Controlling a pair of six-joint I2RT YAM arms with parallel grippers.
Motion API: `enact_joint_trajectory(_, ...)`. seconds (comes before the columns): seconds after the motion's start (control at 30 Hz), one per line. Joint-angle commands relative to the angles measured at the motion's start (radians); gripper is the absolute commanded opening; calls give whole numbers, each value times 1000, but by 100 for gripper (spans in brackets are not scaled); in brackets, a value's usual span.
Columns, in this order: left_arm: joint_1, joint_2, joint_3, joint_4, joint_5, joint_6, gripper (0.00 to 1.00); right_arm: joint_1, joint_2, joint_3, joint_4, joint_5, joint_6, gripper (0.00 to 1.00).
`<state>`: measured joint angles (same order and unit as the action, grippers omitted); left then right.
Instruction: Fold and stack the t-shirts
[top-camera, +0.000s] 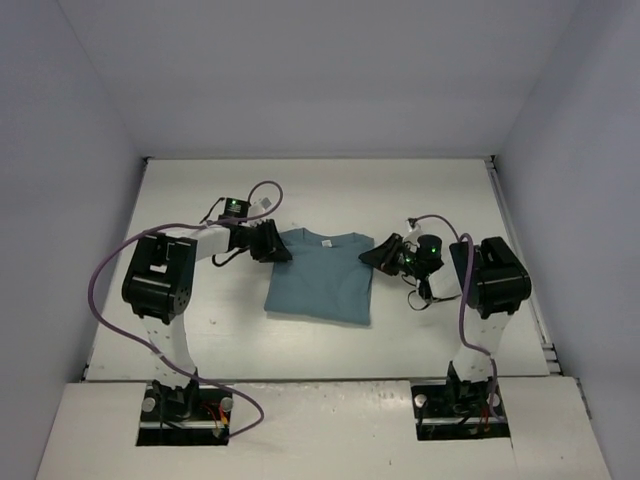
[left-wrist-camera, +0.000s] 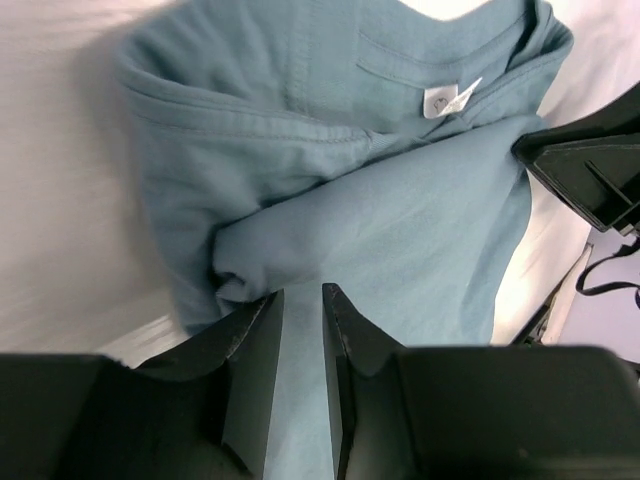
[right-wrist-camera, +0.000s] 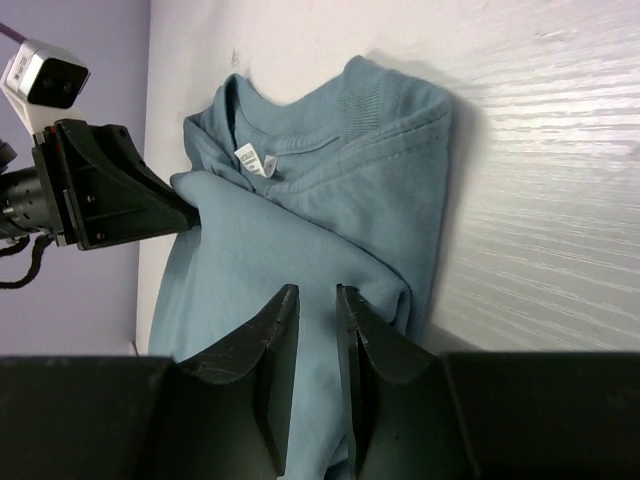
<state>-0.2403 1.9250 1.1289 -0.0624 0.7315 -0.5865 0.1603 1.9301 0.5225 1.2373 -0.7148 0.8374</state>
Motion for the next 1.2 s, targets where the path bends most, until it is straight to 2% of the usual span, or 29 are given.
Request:
enact_joint_trajectory(0.0,29,-142,26,1,-30,36,26,-12,-205,52,-101,-13,-43,20)
enact_joint_trajectory(0.13,9,-300,98,-134,-36,96,41,11,-422,138,-363,-2,-133,22)
enact_joint_trajectory(0.2,6,-373,97,-183,-44,106,45,17,-498,153,-436,-7,-144,23)
enact_joint_trajectory(0.3,3,-435,40,-183,-36,80,45,43,-531,148,-495,-29,-146,23)
enact_joint_trajectory(0.4,-11,-430,-30,-154,-23,59,44,89,-508,110,-512,-29,-153,23)
enact_joint_trajectory(0.5,-27,-393,-136,-39,6,-5,41,150,-446,57,-485,-27,-165,22)
enact_joint_trajectory(0.7,-46,-269,-248,132,34,-91,38,185,-286,-91,-206,-43,-94,18)
enact_joint_trajectory(0.9,-45,-141,-290,158,1,-128,32,166,-58,-212,66,-44,-48,18)
enact_joint_trajectory(1.07,-34,-129,-288,162,-8,-140,29,111,214,-303,498,-103,85,17)
enact_joint_trajectory(1.17,-27,-205,-262,83,-28,-111,30,107,229,-317,699,-137,224,17)
